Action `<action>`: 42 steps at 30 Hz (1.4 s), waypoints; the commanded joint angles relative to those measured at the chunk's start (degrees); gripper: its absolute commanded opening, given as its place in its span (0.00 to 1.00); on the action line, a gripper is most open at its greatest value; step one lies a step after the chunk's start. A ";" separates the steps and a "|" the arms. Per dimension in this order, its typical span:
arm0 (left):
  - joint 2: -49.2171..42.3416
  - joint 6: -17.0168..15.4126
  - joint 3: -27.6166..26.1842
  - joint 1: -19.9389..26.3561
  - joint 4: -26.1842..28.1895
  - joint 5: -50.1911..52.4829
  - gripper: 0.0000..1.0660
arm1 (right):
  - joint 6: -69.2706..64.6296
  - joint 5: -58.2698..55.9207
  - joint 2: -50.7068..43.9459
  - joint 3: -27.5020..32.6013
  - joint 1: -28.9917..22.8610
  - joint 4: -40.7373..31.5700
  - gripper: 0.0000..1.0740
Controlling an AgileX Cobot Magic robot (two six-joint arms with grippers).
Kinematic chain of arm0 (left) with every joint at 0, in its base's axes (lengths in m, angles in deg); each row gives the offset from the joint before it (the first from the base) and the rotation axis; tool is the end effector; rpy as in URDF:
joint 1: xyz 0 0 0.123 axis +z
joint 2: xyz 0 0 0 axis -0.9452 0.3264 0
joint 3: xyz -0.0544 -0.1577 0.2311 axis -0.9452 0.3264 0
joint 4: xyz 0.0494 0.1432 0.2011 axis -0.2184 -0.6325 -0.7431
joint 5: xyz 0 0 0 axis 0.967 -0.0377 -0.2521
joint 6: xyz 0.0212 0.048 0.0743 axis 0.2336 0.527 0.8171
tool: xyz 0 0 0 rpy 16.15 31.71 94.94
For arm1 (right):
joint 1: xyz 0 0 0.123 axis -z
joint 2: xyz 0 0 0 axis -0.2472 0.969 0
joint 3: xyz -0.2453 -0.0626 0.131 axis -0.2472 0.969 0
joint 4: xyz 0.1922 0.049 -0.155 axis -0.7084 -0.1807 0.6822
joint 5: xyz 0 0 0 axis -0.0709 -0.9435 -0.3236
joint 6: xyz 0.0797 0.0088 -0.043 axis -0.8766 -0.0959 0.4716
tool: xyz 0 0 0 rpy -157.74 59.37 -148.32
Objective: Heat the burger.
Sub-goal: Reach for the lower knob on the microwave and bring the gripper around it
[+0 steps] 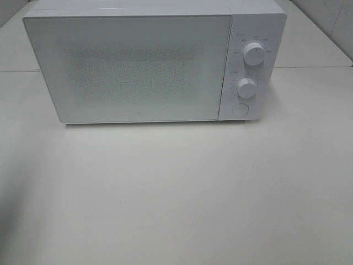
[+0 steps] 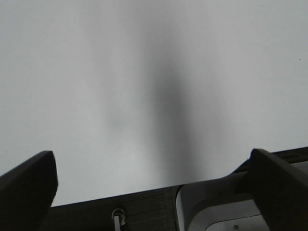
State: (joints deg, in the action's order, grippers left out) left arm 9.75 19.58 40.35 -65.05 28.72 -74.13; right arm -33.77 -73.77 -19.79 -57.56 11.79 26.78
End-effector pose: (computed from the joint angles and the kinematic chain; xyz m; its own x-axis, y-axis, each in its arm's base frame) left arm 0.1592 0.0068 0.3075 -0.9106 0.1690 -0.3771 0.1821 0.9833 0.0011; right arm -0.0043 -0.0009 0.2842 -0.3929 -0.0291 -0.9191 -0.0417 0.9990 -0.0138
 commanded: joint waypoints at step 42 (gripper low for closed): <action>-57.93 -10.77 20.11 -7.51 -2.41 6.76 0.99 | -0.40 0.69 -1.72 0.11 0.40 0.23 0.43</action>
State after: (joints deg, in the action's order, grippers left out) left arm -46.74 10.30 59.78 -72.04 26.89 -69.26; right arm -33.77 -73.77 -19.79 -57.56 11.79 26.78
